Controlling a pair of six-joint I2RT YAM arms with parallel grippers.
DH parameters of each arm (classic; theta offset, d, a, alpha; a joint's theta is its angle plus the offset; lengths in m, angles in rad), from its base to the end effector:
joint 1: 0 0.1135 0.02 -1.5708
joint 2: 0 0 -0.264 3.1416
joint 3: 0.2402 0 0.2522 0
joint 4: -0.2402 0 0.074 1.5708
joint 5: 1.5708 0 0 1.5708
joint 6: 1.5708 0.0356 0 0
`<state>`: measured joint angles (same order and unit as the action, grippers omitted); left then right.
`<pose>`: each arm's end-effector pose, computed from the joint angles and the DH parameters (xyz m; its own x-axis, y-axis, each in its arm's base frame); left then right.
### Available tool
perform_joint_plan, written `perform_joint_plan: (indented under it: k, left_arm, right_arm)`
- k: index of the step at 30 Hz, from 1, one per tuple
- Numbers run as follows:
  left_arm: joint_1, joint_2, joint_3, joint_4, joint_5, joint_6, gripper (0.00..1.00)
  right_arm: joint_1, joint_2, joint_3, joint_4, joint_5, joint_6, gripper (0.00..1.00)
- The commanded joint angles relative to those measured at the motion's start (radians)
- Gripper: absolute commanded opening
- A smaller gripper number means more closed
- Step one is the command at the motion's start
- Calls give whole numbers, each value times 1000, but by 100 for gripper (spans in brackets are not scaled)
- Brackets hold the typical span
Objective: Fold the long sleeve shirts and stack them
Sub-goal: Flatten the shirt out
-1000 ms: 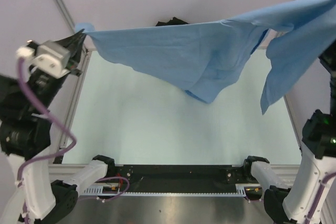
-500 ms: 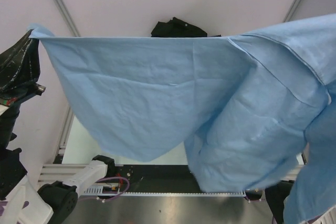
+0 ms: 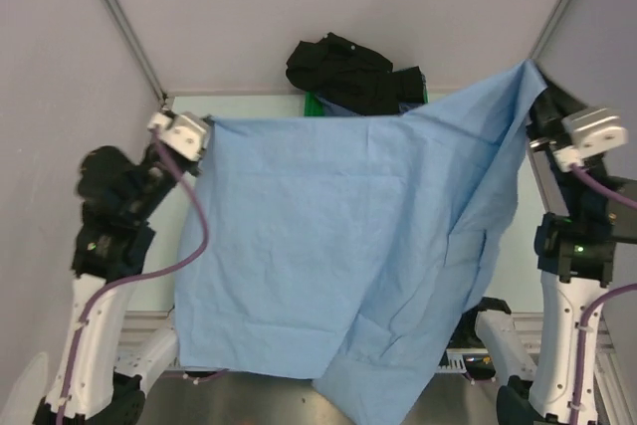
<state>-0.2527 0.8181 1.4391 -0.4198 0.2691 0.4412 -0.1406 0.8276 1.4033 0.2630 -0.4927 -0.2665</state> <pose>0.1041 -0.0367 0.5192 0.3856 0.3256 -0.8633 0.3634 0.8064 0.4665 0.0861 0.0048 0.5699 0.7604 -0.3420 -0.5522 0.0111 0.8569 -0.5154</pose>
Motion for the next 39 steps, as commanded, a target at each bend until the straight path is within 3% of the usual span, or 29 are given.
perform_joint_plan:
  k: [1, 5, 7, 12, 19, 23, 24, 27, 30, 32, 34, 35, 39]
  left_arm:
    - [9, -31, -303, 42, 2, 138, 0]
    - [9, 100, -572, 211, -16, 224, 0]
    - [12, 200, -603, 263, -21, 238, 0]
    - [30, 559, -513, 319, -36, 260, 0]
    - [93, 823, -355, 303, -79, 294, 0]
    - [116, 894, -299, 288, -102, 278, 0]
    - [119, 904, -290, 280, -111, 274, 0]
    - [130, 929, -267, 247, -101, 261, 0]
    - [133, 914, -273, 216, -85, 260, 10]
    - [139, 883, -289, 200, -71, 254, 16]
    - [145, 868, -299, 185, -42, 248, 23]
    - [148, 865, -299, 176, -35, 249, 25]
    - [151, 880, -290, 139, -4, 263, 28]
  right_arm:
    - [4, -85, -295, -30, -177, -152, 0]
    - [76, 12, -483, -39, -147, -301, 0]
    - [108, 82, -558, -1, -149, -335, 0]
    - [211, 386, -590, 105, -77, -395, 0]
    - [274, 712, -458, 206, -6, -459, 0]
    - [279, 781, -396, 157, 5, -519, 17]
    - [274, 786, -370, 104, 6, -523, 22]
    - [250, 788, -292, -108, 41, -543, 59]
    - [211, 762, -245, -358, 49, -568, 79]
    - [148, 723, -204, -480, 19, -577, 79]
    - [67, 705, -131, -704, -47, -565, 79]
    - [53, 700, -107, -878, -79, -574, 79]
    - [62, 732, -81, -1195, -87, -579, 80]
